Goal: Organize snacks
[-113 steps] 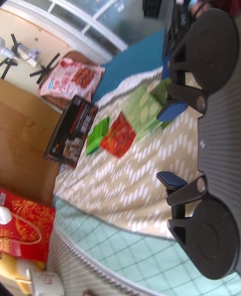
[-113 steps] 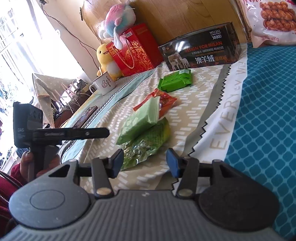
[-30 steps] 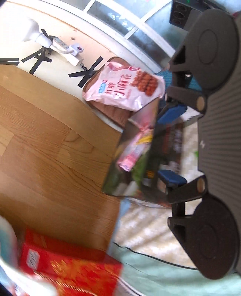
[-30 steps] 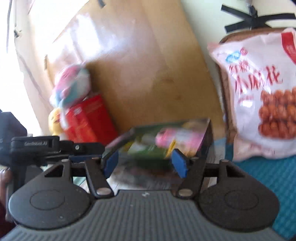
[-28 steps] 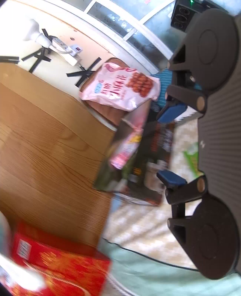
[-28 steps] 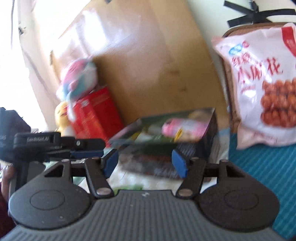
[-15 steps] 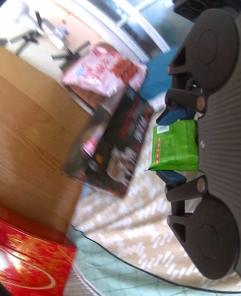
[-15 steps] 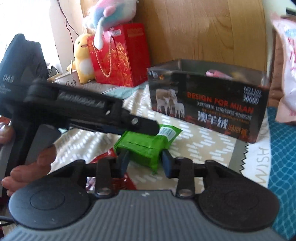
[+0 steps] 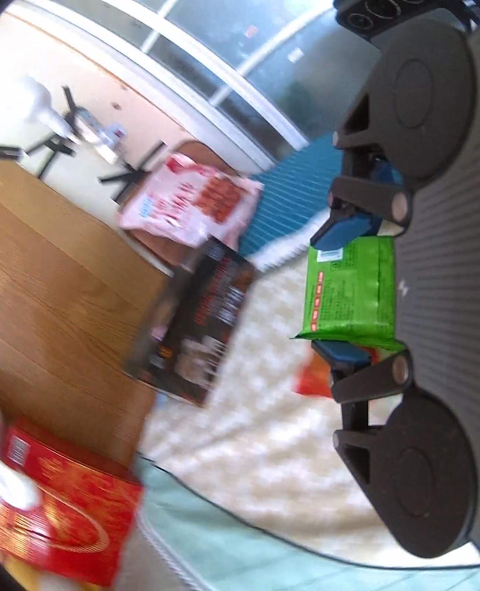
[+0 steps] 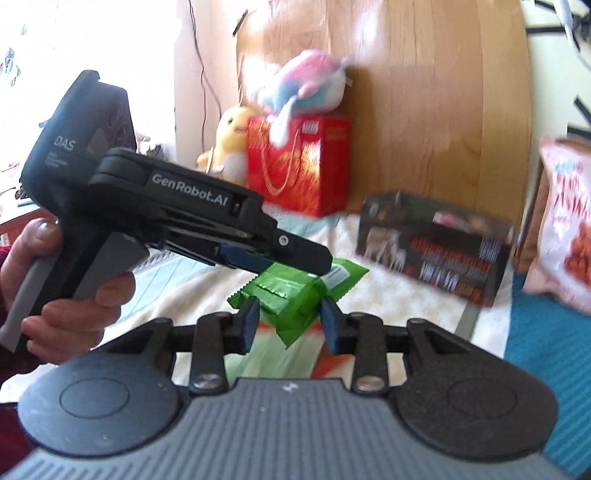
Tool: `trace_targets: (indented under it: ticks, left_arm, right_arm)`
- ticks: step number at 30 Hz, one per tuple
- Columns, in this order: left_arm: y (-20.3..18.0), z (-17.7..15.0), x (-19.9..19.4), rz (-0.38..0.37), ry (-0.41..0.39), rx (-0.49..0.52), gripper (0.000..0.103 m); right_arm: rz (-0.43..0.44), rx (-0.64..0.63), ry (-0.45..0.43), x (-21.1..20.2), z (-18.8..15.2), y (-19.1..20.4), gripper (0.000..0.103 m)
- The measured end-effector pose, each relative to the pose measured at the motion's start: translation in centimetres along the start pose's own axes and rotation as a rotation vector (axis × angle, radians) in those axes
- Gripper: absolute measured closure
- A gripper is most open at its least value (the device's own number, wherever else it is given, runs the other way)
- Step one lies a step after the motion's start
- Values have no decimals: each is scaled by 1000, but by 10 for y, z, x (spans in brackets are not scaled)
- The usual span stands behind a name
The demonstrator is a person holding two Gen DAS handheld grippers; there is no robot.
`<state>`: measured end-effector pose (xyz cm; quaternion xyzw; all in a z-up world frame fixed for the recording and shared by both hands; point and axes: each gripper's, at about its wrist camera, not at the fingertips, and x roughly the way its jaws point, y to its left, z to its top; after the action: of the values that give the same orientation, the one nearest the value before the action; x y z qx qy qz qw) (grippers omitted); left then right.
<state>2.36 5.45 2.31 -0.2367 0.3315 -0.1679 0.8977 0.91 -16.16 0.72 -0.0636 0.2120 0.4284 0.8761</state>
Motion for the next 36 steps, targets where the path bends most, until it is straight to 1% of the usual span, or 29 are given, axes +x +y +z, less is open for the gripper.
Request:
trace_targets:
  ticks: [2,3,4,6,8,10,13,15,16,19,25,36]
  left_arm:
    - [9,-12,7,10,23,-24,49]
    - [13,-15,7,4,3,-33,47]
    - [16,-17,6,-4,-11,-35,45]
    - [20,-18,6,-9,-30,-38,42]
    - [23,-21,4,-8,-55,-23,39]
    - [24,-23,5,-3,-83,-1,33]
    - [23,-22,5,5,-89,7,30]
    - [20,-23,6,8,-91,24,27]
    - [19,-24,6,14,-92,33,27]
    - [15,-25,7,21,-94,49,25]
    - [16,-25,8,15,-91,50,22]
    - [15,-25,8,16,-90,53,22]
  right_arm:
    - [3,55,42,5,-10,-3,62]
    - [7,97,53,7,-13,-7,58]
    - [16,133,47,6,-16,-12,54]
    - [39,196,45,5,-20,-19,55]
    - [43,244,31,2,-23,-28,53]
    - [47,296,11,-2,-29,-32,41]
    - [77,417,-5,-5,-43,-49,39]
    - [95,493,-19,-8,-46,-58,39]
    - [91,505,-40,-10,-46,-60,39]
    - [96,531,-36,-9,-46,-62,39]
    - [102,489,-32,-9,-45,-56,39]
    - [103,489,-28,-6,-45,-57,39]
